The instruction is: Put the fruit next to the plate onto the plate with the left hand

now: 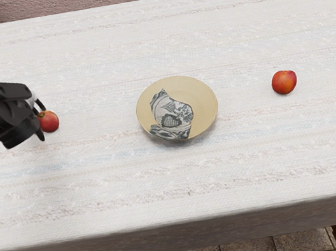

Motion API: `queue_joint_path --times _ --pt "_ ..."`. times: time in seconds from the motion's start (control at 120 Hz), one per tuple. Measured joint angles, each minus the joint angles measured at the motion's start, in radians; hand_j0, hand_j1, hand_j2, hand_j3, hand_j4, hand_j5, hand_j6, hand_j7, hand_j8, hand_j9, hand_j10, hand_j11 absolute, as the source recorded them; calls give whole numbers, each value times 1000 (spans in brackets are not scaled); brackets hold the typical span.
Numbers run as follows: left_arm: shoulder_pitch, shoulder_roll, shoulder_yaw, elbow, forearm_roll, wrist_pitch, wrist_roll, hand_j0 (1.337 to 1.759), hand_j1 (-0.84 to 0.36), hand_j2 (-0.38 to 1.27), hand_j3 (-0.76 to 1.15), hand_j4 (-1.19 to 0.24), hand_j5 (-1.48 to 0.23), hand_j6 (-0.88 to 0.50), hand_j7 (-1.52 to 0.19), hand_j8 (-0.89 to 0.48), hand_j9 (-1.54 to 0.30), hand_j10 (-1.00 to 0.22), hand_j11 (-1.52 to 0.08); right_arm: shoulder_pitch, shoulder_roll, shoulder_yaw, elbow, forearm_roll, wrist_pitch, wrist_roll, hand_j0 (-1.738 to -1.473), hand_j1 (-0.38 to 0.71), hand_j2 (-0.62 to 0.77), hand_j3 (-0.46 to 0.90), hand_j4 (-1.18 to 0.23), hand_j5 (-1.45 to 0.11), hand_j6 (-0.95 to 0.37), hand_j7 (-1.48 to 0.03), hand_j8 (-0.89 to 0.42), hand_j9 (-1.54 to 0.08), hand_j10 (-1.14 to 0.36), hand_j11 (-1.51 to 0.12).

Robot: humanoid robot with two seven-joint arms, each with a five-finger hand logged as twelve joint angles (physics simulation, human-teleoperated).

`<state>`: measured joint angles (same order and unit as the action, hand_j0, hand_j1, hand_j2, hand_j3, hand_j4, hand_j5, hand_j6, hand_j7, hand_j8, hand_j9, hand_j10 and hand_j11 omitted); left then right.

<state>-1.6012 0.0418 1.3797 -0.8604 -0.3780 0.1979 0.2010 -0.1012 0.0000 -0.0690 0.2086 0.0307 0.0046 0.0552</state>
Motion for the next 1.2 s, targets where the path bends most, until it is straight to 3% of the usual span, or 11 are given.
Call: queue_joint_path --times 0.258,1.2 --pt "-4 -8 -8 30 16 0 0 1658 -105 77 0 -380 -493 -380 -493 -380 -493 -380 -493 0 0 0 0 0 0 0 -1658 -322 -5 0 -22 -29 -22 -29 -22 -29 -22 -29" --pt "27 -23 -38 36 61 19 0 1658 -140 83 0 -409 -531 -409 -531 -409 -530 -409 -530 0 0 0 0 0 0 0 -1658 -322 -5 0 -22 -29 -22 -29 -22 -29 -22 -29"
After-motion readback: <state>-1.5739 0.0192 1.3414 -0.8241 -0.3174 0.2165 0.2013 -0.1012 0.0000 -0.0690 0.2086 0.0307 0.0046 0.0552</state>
